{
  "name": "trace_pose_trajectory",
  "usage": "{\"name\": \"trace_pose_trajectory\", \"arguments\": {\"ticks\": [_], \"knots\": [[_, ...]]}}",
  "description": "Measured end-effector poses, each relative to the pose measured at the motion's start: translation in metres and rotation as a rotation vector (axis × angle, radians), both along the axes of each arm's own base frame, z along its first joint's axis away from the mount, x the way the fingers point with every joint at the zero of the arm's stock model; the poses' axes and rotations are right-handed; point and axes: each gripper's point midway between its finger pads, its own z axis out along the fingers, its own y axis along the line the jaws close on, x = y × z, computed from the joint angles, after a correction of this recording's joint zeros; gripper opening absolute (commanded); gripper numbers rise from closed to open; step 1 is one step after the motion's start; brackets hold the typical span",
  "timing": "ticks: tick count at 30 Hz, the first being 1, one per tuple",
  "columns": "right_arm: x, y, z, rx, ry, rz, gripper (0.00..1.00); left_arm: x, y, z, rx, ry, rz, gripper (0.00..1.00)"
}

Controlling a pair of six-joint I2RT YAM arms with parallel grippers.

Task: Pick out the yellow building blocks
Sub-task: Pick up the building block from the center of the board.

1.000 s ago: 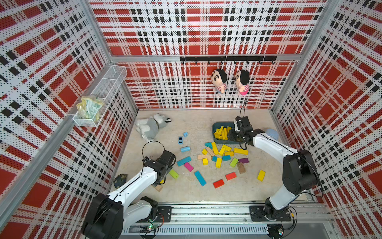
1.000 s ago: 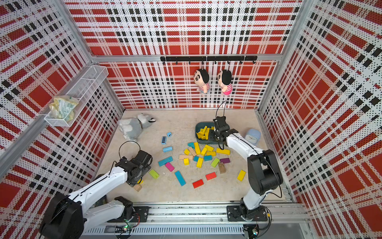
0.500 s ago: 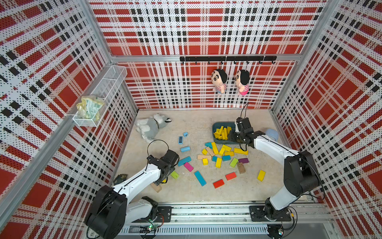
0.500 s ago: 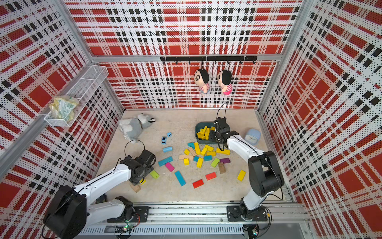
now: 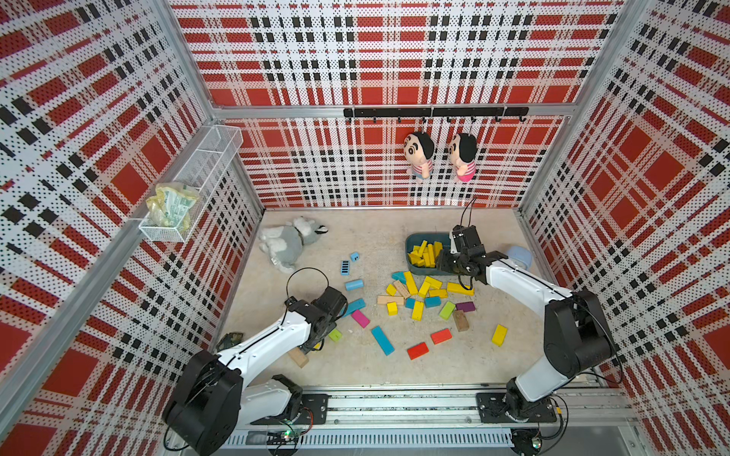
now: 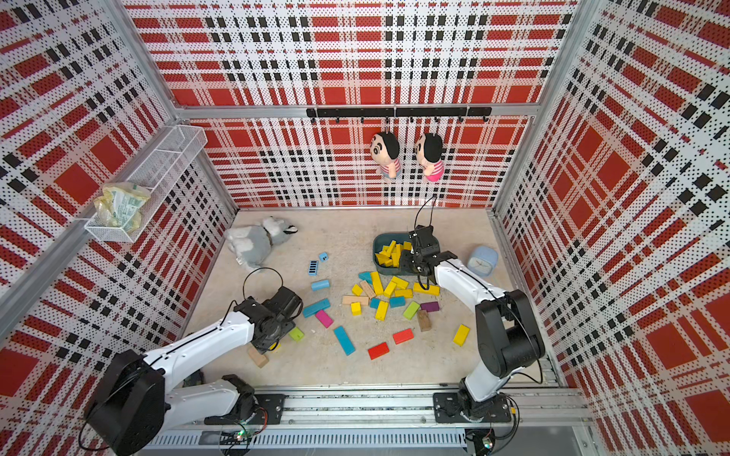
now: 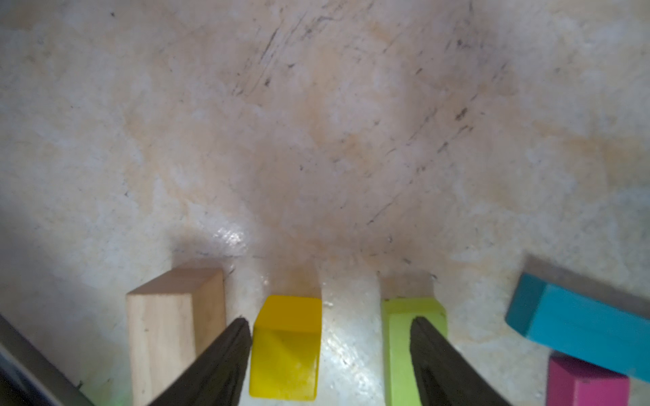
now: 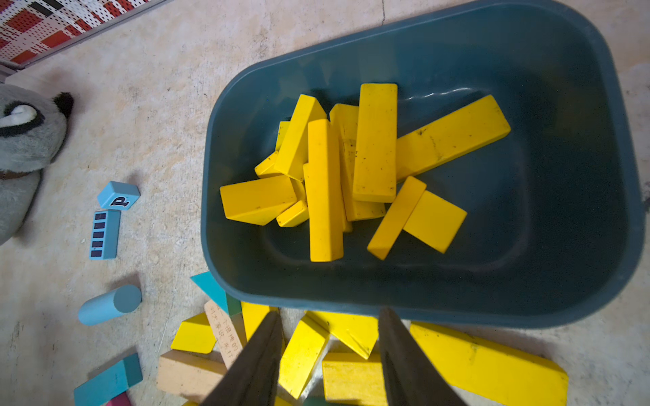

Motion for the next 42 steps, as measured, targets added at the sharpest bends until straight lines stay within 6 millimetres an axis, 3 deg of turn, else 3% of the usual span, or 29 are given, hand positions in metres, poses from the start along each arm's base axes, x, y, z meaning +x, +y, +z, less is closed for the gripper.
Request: {"name": "trace_pose_trajectory", "arguments": {"ticks": [7,12,15,22,28,31,34,40,42], "knots": [[0.000,0.000,0.001,0.001,-0.003,0.000,0.48,0.000,-0.003,0.001,-0.003,0.014,0.023,0.75],[-0.003,-0.003,0.004,-0.009,-0.002,-0.002,0.48,-0.013,-0.002,-0.011,-0.008,0.058,0.028,0.75],[-0.004,-0.003,0.009,-0.009,-0.012,0.001,0.48,-0.024,0.000,-0.022,-0.006,0.094,0.019,0.71],[-0.006,-0.004,0.008,-0.019,-0.004,0.009,0.48,-0.029,0.000,-0.027,-0.010,0.108,0.011,0.44],[-0.008,-0.004,0.007,-0.022,0.004,0.010,0.49,-0.025,-0.002,-0.022,-0.019,0.081,-0.006,0.13],[-0.010,-0.004,0.009,-0.019,0.005,0.012,0.49,-0.015,-0.008,-0.007,-0.034,0.012,-0.033,0.06],[-0.011,-0.002,0.014,-0.007,-0.002,0.023,0.52,0.007,-0.023,0.025,-0.069,-0.112,-0.092,0.04],[-0.010,0.006,0.023,0.019,-0.027,0.071,0.52,0.061,-0.076,0.105,-0.253,-0.503,-0.300,0.07],[-0.009,0.010,0.028,0.027,-0.050,0.101,0.53,0.075,-0.096,0.125,-0.332,-0.611,-0.374,0.02]]}}
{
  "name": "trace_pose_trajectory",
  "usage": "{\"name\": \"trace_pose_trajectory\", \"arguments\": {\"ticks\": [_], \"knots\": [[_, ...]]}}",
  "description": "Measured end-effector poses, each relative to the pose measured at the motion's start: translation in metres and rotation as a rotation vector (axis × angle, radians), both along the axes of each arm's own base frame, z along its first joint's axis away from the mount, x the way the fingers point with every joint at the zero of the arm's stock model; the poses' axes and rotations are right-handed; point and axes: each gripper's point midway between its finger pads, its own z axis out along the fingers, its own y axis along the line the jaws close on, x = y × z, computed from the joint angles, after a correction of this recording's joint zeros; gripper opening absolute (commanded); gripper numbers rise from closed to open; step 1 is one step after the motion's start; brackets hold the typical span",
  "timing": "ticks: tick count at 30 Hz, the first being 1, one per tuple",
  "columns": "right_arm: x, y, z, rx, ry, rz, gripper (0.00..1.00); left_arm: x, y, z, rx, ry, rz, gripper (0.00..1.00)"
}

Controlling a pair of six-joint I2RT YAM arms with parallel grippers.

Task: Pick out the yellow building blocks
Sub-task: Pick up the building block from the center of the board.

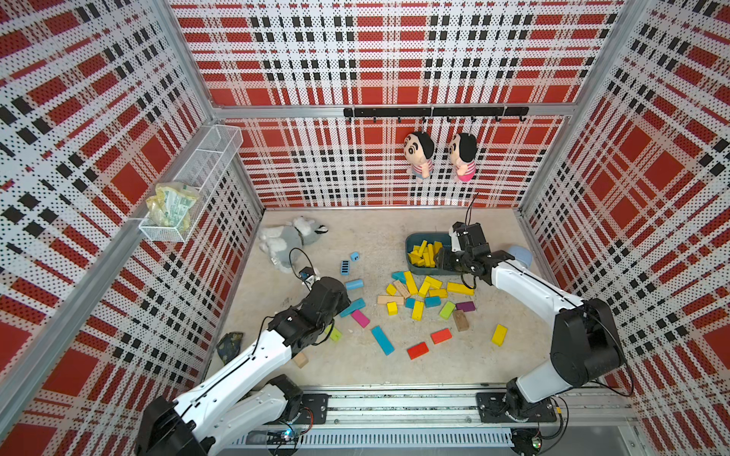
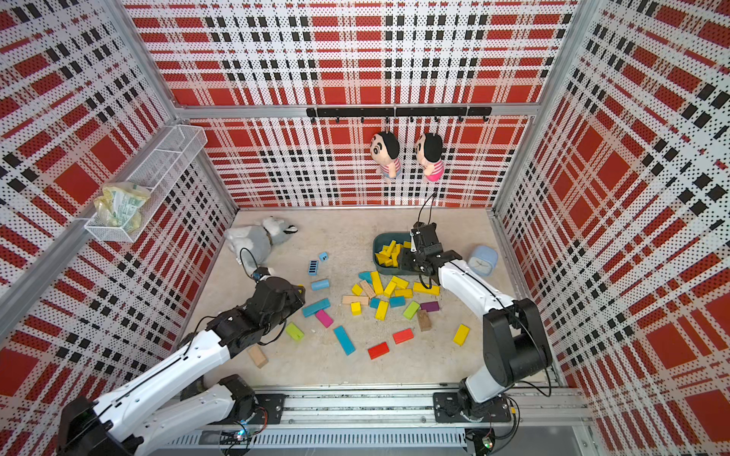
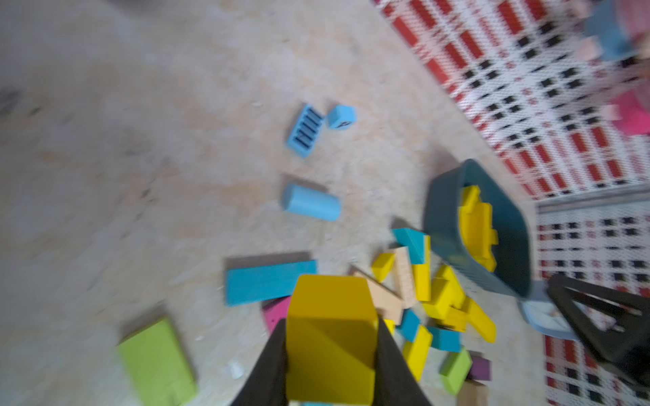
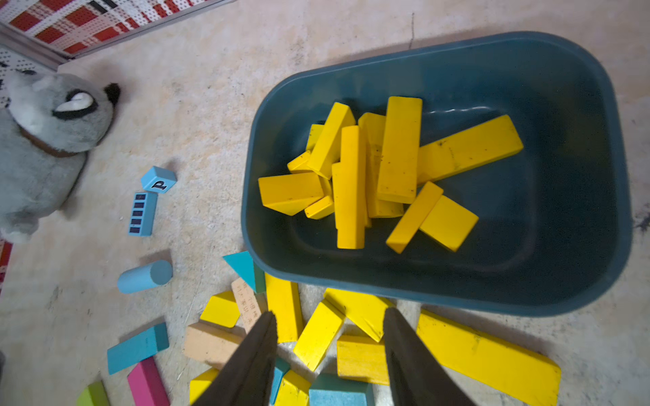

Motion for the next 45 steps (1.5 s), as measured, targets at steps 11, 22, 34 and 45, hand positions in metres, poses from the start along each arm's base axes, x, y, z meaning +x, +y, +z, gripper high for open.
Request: {"name": "trace_pose_trajectory", "arguments": {"ticks": [11,22,34,45], "knots": [[-0.044,0.028,0.151,-0.066,-0.598,0.425,0.57,0.044,-0.130,0.049,-0.282,-0.244,-0.510,0.00],[-0.084,0.065,0.110,-0.418,-0.708,0.917,0.65,0.036,-0.192,0.108,-0.394,-0.423,-0.912,0.00],[-0.095,0.083,0.121,-0.479,-0.868,1.133,0.61,0.016,-0.213,0.088,-0.426,-0.354,-1.037,0.00],[-0.094,0.087,0.111,-0.529,-0.890,1.200,0.15,0.018,-0.212,0.090,-0.449,-0.341,-1.027,0.04]]}}
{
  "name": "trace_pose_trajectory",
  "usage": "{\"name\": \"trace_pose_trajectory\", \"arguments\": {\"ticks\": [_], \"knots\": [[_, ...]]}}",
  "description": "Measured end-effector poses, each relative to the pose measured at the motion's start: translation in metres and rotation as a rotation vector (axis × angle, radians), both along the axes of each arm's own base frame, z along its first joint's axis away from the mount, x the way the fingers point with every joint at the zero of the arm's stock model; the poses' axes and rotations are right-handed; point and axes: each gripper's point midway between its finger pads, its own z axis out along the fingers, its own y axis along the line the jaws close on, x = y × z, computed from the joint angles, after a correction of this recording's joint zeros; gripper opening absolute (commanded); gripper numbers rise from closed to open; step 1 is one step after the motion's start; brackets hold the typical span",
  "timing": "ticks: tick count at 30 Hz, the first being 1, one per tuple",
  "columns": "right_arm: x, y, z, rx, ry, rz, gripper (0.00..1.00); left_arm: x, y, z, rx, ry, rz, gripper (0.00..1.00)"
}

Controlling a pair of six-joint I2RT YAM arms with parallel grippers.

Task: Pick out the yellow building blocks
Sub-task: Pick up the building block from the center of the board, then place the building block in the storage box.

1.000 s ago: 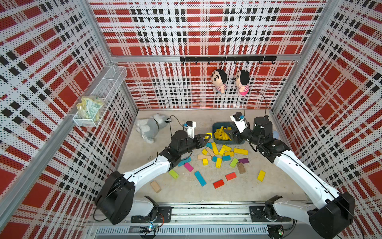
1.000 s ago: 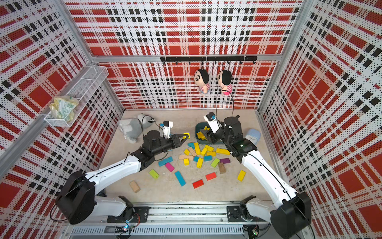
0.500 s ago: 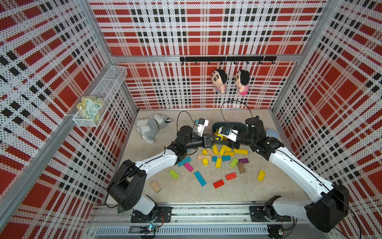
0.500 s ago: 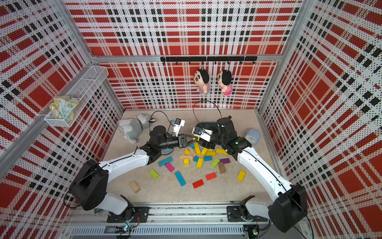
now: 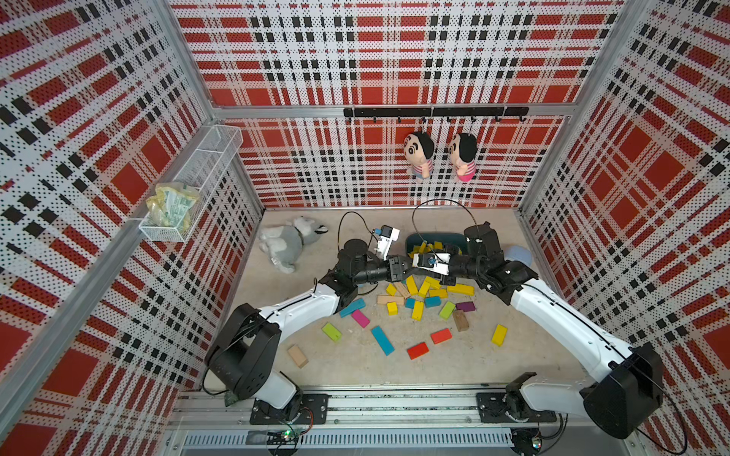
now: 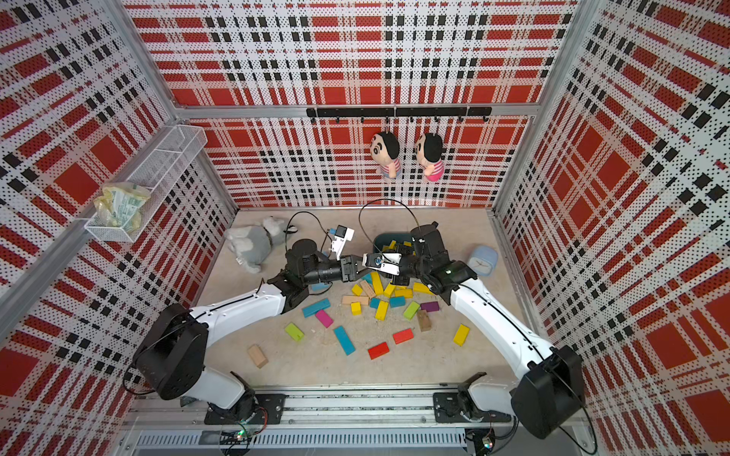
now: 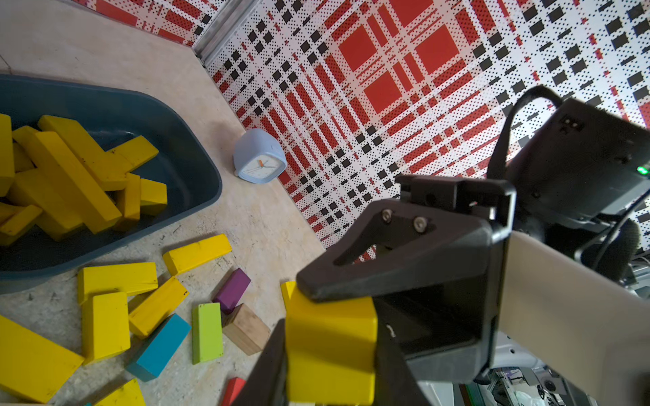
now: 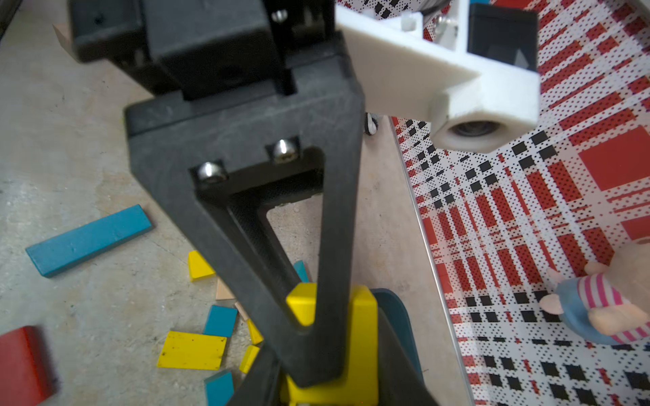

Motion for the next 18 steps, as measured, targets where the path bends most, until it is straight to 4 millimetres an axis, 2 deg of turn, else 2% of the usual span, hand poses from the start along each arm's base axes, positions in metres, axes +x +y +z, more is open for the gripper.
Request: {"name": "trace_pose_trajectory", "arguments": {"ticks": [3,5,7,8,9,11,14,16,18], "knots": [[0.001,0.000,0.001,0.010,0.004,-0.007,0.07,0.000,0.000,0.000,-0.001,-0.001,0.003,0.48],[0.004,0.001,0.001,0.039,0.019,-0.034,0.03,0.001,0.001,0.002,0.000,-0.015,0.010,0.67],[0.008,0.000,-0.003,0.086,0.041,-0.077,0.00,0.002,0.005,0.004,0.006,-0.041,0.037,0.90],[0.010,-0.001,-0.006,0.120,0.061,-0.108,0.00,0.003,0.010,0.007,0.009,-0.059,0.061,0.96],[0.012,-0.003,-0.011,0.148,0.076,-0.135,0.00,0.005,0.017,0.009,0.014,-0.074,0.098,1.00],[0.017,-0.009,-0.025,0.210,0.122,-0.218,0.00,0.007,0.032,0.012,0.019,-0.098,0.164,0.98],[0.030,-0.026,-0.052,0.296,0.218,-0.407,0.00,0.021,0.066,0.008,0.043,-0.117,0.322,0.98],[0.043,-0.039,-0.064,0.352,0.297,-0.565,0.00,0.032,0.090,0.000,0.069,-0.107,0.436,0.98],[0.064,-0.050,-0.068,0.412,0.371,-0.730,0.00,0.041,0.115,-0.010,0.097,-0.093,0.549,0.98]]}}
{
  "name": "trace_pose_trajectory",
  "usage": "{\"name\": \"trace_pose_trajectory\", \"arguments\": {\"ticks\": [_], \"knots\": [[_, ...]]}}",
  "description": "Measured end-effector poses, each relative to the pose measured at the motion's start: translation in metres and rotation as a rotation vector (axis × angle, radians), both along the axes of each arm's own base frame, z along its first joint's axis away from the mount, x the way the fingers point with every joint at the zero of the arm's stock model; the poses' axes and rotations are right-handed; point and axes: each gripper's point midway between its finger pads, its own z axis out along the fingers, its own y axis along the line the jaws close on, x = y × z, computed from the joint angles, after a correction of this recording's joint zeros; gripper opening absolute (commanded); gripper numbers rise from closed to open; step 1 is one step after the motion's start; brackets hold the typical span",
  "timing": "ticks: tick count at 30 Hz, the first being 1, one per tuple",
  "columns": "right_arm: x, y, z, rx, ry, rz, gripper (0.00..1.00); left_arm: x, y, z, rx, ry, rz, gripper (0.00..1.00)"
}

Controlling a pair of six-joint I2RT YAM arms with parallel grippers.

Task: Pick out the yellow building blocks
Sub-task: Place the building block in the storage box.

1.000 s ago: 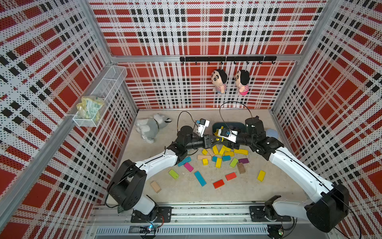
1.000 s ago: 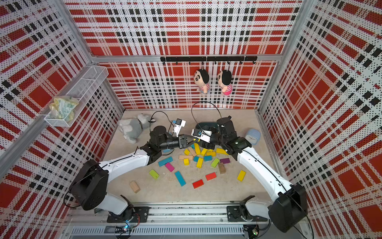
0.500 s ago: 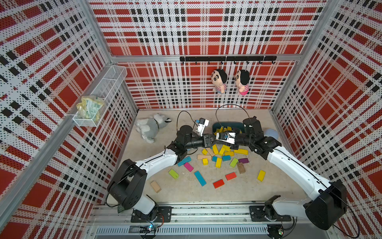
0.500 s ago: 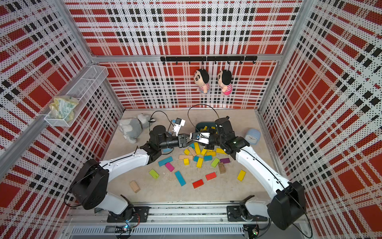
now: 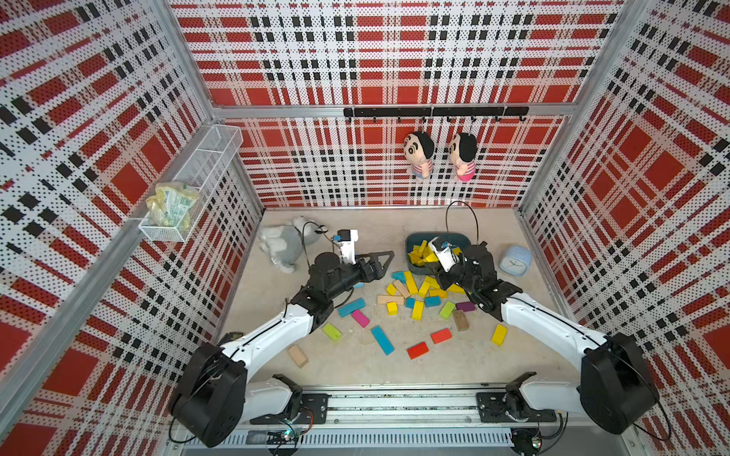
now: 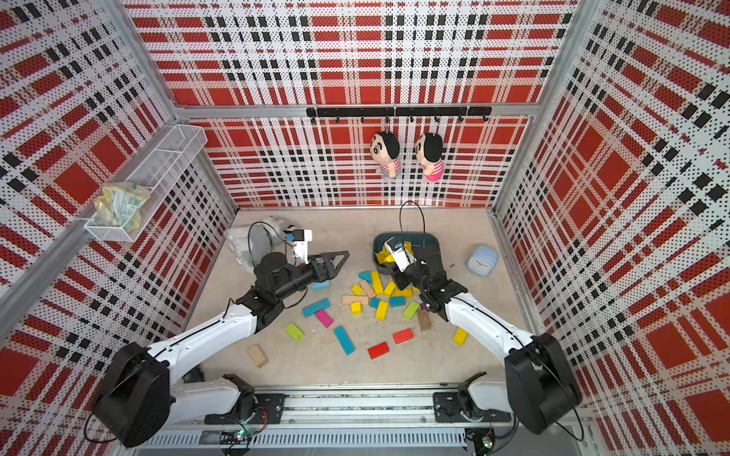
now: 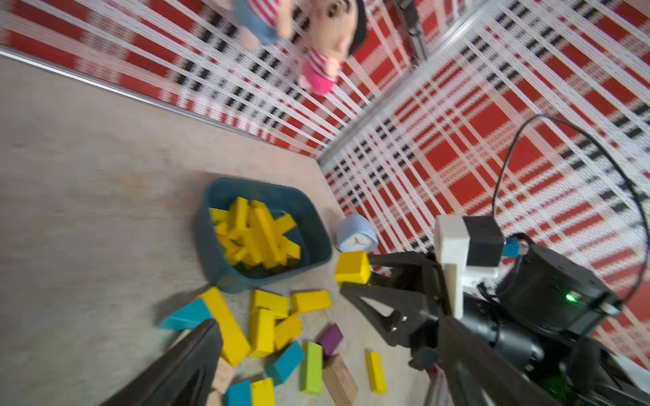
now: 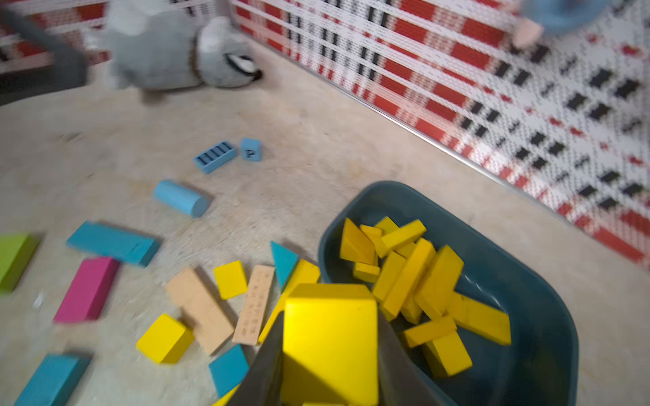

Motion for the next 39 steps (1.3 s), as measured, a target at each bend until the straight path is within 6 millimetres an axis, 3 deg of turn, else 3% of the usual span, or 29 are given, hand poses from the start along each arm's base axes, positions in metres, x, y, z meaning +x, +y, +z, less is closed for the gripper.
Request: {"name": "trace_pose_trajectory", "arguments": {"ticks": [5,9,13,17,23,33,39], "knots": [[0.067,-0.015,0.008,0.125,0.190,-0.350,0.00,0.017,0.057,-0.021,0.009,0.051,0.241,0.98],[0.097,-0.038,-0.012,0.122,0.318,-0.556,0.00,0.024,0.082,-0.027,0.013,0.073,0.352,0.98],[0.108,-0.078,-0.055,0.075,0.477,-0.697,0.00,0.025,0.092,-0.022,0.011,0.064,0.399,0.98],[0.118,-0.101,-0.086,0.054,0.578,-0.772,0.00,0.024,0.096,-0.027,0.015,0.073,0.419,0.98],[0.129,-0.097,-0.105,0.054,0.634,-0.787,0.01,0.021,0.098,-0.037,0.018,0.100,0.423,0.98],[0.130,-0.093,-0.127,0.055,0.685,-0.805,0.34,0.020,0.100,-0.038,0.011,0.106,0.431,0.98],[0.129,-0.093,-0.127,0.059,0.688,-0.811,0.47,0.021,0.101,-0.038,0.006,0.109,0.440,0.98]]}}
